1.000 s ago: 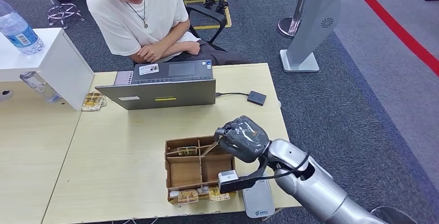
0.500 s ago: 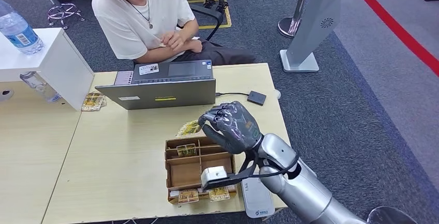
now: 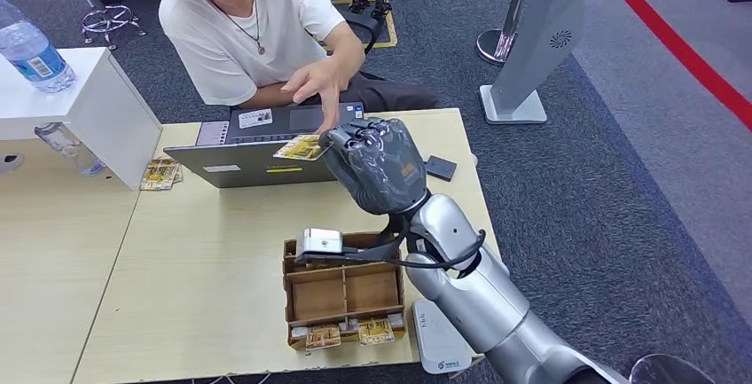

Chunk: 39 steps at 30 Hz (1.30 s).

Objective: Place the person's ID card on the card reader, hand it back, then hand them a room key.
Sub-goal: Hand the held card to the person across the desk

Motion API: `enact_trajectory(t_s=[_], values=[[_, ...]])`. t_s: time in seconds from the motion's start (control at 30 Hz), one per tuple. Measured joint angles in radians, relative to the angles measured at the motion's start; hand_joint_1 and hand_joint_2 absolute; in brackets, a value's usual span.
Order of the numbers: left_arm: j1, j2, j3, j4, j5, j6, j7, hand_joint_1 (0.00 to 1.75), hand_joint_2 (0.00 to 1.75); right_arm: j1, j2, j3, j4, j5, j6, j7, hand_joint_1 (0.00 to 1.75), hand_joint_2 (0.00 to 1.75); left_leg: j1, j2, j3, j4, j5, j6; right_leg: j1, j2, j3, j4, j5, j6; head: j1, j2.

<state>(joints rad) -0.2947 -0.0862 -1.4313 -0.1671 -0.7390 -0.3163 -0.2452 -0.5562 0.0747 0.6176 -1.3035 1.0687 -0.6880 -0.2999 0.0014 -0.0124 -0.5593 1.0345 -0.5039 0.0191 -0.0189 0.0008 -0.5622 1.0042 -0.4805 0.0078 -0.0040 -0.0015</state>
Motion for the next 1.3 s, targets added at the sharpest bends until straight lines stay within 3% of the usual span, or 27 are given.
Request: enact_trajectory(t_s=[0.27,0.3,0.4,0.43,0.47,0.6,0.97,1.3], values=[[-0.003,-0.002,0.000,0.000,-0.009,-0.008,0.002,0.00,0.00,-0.050,0.088,-0.084,0.115,0.140,-0.002,0.032,1.72,1.75,0.000,0.000,0.000,0.000,0.000,0.000,0.000,0.000,0.000,0.000,0.000,0.000,0.000,0.000],[-0.004,-0.003,0.000,0.000,-0.011,-0.008,0.002,0.00,0.00,-0.056,0.095,-0.089,0.130,0.148,-0.002,0.038,1.42,1.75,0.000,0.000,0.000,0.000,0.000,0.000,0.000,0.000,0.000,0.000,0.000,0.000,0.000,0.000],[-0.005,-0.004,0.000,0.000,-0.019,-0.010,0.001,0.00,0.00,-0.075,0.111,-0.100,0.180,0.161,-0.002,0.060,0.14,1.75,0.000,0.000,0.000,0.000,0.001,0.000,0.000,0.000,0.000,0.000,0.000,0.000,0.000,0.000],[-0.006,-0.005,0.000,0.000,-0.021,-0.011,0.001,0.00,0.00,-0.082,0.115,-0.101,0.198,0.161,-0.002,0.068,0.00,1.75,0.000,0.000,0.000,0.000,0.001,0.000,0.000,0.000,0.000,0.000,0.000,0.000,0.000,0.000],[-0.006,-0.005,0.000,0.000,-0.023,-0.012,0.001,0.00,0.00,-0.089,0.119,-0.103,0.215,0.160,-0.002,0.074,0.00,1.75,0.000,0.000,0.000,0.000,0.001,0.000,0.000,0.000,0.000,0.000,0.000,0.000,0.000,0.000],[-0.007,-0.006,0.000,0.000,-0.027,-0.012,0.001,0.00,0.00,-0.109,0.128,-0.105,0.266,0.140,-0.002,0.087,0.00,0.00,0.000,0.000,0.000,0.000,0.001,0.000,0.000,0.000,0.000,0.000,0.000,0.000,0.000,0.000],[-0.008,-0.008,0.000,0.000,-0.043,-0.006,0.000,0.00,0.00,-0.107,0.121,-0.109,0.306,-0.055,-0.002,0.038,0.00,0.00,0.000,-0.001,0.000,0.000,0.001,0.000,0.000,0.000,0.000,0.000,0.000,0.000,0.000,0.000],[-0.005,-0.006,0.000,0.000,-0.057,0.018,0.000,0.00,0.00,-0.004,0.057,-0.167,0.230,-0.221,-0.003,-0.050,0.00,0.00,0.000,-0.002,0.000,0.000,0.001,0.000,0.000,-0.002,0.000,0.000,0.000,0.000,0.000,0.000]])
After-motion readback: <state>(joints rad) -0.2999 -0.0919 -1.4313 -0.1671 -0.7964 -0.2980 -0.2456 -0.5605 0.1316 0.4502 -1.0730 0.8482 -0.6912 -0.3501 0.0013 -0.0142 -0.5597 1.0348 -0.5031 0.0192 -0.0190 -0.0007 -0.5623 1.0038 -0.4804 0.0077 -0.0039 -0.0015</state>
